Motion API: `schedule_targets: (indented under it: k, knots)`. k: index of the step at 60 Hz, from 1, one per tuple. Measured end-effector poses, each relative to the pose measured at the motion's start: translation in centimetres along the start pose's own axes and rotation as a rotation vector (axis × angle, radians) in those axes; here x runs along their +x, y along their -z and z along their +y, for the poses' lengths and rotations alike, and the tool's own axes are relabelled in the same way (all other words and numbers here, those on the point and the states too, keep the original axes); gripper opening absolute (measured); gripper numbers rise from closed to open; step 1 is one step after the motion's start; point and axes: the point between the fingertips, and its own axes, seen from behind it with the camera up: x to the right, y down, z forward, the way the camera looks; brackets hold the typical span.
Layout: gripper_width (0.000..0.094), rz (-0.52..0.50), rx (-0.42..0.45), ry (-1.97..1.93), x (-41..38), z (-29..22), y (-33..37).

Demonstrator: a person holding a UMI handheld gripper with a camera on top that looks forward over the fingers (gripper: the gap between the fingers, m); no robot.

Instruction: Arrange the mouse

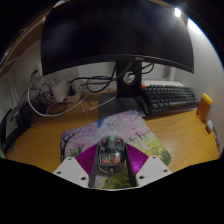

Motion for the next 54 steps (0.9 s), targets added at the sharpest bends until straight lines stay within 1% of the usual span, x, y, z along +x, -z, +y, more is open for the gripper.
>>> schedule_targets:
  k: [1, 4, 7, 9, 15, 19, 24, 27, 31, 36, 43, 54]
  knots:
    - [0.0512, -0.007, -0.005, 0.006, -0.1, 0.1, 0.0]
    - [0.0697, -0.032, -0.022, 0.012, -0.5, 0.3, 0.3]
    - [0.0881, -0.030, -0.035, 0.019, -0.4, 0.0, 1.1]
    - [0.0841, -0.015, -0.041, 0.023, -0.1, -0.2, 2.1]
    - [0.0856, 0.026, -0.037, 0.015, 0.7, -1.3, 6.8]
    - [0.0854, 0.010, -0.050, -0.016, 0.2, -1.2, 11.1]
    - [0.0851, -0.006, -0.081, -0.029, -0.4, -0.2, 16.6]
    - [0.0853, 0.003, -0.103, -0.024, -0.2, 0.8, 19.9]
    - [0.0852, 0.013, -0.120, -0.016, -0.1, 1.9, 23.9]
    - [0.0851, -0.003, -0.133, -0.006, -0.4, 3.2, 27.8]
    - [0.0853, -0.014, -0.133, 0.002, -0.6, 4.4, 31.1]
    - [0.0855, -0.012, -0.115, 0.020, -0.5, 4.5, 33.0]
